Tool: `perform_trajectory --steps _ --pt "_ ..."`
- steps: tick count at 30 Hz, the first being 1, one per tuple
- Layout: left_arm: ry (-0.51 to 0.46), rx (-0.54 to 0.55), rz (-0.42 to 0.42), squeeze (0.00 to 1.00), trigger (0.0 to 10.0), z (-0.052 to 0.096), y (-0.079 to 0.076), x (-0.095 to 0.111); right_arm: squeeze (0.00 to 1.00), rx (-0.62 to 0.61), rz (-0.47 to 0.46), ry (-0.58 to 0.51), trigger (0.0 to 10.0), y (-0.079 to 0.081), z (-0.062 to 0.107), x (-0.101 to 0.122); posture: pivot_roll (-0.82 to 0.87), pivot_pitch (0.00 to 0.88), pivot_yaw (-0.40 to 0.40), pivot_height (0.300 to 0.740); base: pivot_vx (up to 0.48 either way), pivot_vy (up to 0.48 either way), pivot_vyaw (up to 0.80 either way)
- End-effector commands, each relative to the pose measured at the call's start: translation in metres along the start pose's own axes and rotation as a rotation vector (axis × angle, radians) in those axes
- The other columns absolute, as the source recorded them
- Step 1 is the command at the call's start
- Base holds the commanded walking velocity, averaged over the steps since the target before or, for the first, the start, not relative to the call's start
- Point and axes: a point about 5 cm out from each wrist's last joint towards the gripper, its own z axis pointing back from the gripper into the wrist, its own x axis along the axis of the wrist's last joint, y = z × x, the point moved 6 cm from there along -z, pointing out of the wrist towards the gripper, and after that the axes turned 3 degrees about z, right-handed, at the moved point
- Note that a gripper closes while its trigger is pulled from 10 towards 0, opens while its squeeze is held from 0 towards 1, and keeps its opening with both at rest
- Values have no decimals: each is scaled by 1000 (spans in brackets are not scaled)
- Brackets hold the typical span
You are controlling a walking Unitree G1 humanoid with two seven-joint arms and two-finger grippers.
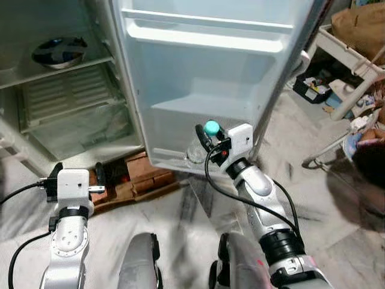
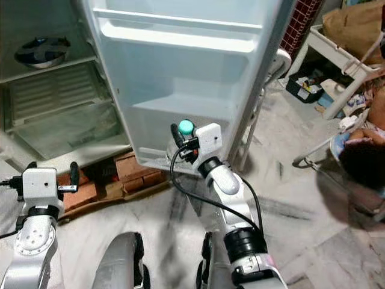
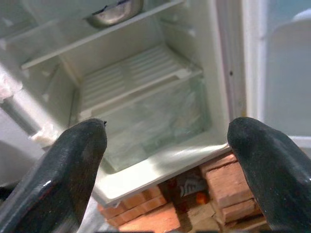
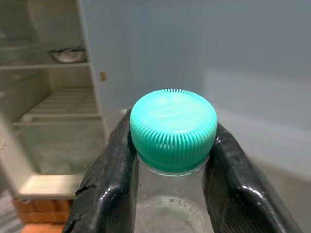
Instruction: Restocking fridge
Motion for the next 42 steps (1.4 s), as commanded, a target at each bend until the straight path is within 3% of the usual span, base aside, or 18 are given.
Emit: perform_trajectory --steps 1,10,19,27,42 --pt "0 -21 -2 0 10000 0 -4 0 0 -16 17 -19 10000 -6 0 5 46 129 -14 630 319 -352 0" --pt "-7 -26 6 0 10000 0 -6 2 0 -21 22 -22 10000 -7 -1 6 46 136 -16 630 331 -343 0" --pt "-2 38 4 0 10000 2 3 1 0 -18 18 -16 10000 -8 -2 4 50 146 -17 630 0 0 0" --pt "82 81 1 0 10000 34 22 -24 0 32 -30 7 10000 1 -2 -2 60 153 -21 630 0 0 0" --pt "79 26 6 0 10000 40 16 -20 0 128 -52 33 10000 21 -1 -10 77 173 -32 615 0 0 0"
